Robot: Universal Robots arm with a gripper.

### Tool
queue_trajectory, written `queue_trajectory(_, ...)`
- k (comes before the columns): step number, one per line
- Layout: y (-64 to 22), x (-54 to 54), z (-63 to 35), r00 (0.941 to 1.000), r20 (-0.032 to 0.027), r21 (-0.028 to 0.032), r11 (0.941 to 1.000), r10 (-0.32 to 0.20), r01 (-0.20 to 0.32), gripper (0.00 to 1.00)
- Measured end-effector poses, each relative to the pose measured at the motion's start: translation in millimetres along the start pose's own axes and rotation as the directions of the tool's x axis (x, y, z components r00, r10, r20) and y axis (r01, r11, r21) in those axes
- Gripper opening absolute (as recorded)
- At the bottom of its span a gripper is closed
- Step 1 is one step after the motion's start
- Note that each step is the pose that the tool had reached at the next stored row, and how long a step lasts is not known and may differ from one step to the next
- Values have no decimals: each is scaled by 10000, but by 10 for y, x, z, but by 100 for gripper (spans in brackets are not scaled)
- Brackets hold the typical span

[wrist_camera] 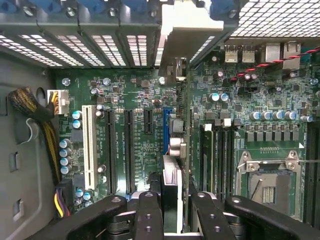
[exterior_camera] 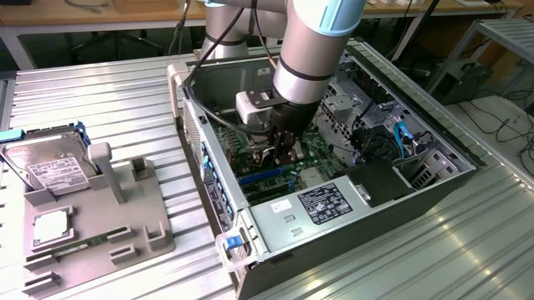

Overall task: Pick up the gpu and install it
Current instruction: 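Insert the gpu into the slot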

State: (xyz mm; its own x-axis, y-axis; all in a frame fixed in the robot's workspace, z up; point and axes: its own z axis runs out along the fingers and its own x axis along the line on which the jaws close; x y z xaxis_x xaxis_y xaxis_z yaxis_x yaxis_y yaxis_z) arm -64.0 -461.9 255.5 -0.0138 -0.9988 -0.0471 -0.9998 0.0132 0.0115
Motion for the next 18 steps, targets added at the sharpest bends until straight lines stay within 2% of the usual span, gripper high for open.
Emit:
queue_trajectory(4,19,4,40,10000,36,1,10000,-3,3,28)
queue_trajectory(9,27,27,92,10000,38,0,10000,-2,2,28)
queue_trajectory(18,52,29,109,10000,61,-1,10000,-2,2,28)
